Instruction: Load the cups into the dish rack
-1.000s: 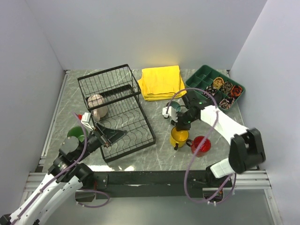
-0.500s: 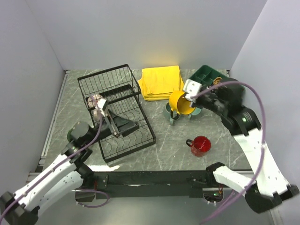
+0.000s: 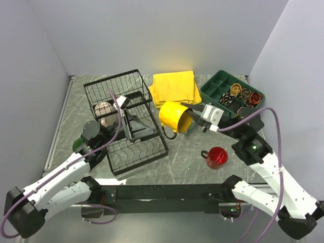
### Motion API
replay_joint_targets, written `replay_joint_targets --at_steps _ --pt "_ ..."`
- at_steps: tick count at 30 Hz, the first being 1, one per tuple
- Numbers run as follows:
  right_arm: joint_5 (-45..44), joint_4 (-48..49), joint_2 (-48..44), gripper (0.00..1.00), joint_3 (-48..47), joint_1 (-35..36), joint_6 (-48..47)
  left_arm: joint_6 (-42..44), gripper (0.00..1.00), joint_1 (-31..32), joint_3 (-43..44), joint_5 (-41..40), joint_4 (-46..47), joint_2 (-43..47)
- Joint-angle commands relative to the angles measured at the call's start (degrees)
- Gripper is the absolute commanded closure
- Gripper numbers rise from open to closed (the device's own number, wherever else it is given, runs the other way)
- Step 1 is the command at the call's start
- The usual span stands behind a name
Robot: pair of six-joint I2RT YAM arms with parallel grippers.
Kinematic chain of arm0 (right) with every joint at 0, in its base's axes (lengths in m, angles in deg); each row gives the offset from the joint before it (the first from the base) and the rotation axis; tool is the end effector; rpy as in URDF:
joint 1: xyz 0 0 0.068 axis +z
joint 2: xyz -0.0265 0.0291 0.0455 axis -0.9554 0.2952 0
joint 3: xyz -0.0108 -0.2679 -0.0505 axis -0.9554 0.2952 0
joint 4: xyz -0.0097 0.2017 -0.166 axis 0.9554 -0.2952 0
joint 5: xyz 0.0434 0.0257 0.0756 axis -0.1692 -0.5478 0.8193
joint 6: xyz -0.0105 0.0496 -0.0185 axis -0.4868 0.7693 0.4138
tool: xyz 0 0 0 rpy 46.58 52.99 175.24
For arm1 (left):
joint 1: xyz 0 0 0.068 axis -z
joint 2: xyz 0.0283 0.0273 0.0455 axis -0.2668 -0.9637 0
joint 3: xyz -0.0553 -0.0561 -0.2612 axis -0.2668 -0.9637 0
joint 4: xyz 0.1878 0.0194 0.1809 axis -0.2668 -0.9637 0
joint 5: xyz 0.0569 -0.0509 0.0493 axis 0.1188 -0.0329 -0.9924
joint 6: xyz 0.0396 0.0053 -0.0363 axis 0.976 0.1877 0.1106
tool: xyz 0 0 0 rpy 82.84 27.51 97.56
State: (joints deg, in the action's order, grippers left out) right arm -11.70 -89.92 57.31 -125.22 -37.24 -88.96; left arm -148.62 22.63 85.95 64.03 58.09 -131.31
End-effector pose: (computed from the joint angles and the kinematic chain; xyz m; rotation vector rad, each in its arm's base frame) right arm 0.1224 0.1110 0.4412 -1.1372 0.7999 0.3930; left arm 0.1418 -0.1391 0.3513 0.1014 1.6731 -2.1219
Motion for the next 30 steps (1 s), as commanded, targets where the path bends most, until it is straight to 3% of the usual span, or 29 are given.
replay_joint_targets --at_steps 1,5,11,30 --pt "-4.50 14.16 0.91 1.00 -0.41 2.28 0.93 -1.11 0.03 1.00 1.90 3.02 6.69 -1.59" --pt "-4.15 14.25 3.37 1.00 -1.73 3.60 0.41 -0.85 0.06 1.79 2.77 3.02 7.39 -2.73" --pt "-1.86 19.52 3.81 1.00 1.69 5.36 0.66 -1.72 0.24 2.06 4.53 4.34 10.55 -5.46" --pt "1.04 22.95 3.02 1.00 7.50 5.89 0.66 -5.59 0.52 2.85 6.99 7.59 20.05 -12.67"
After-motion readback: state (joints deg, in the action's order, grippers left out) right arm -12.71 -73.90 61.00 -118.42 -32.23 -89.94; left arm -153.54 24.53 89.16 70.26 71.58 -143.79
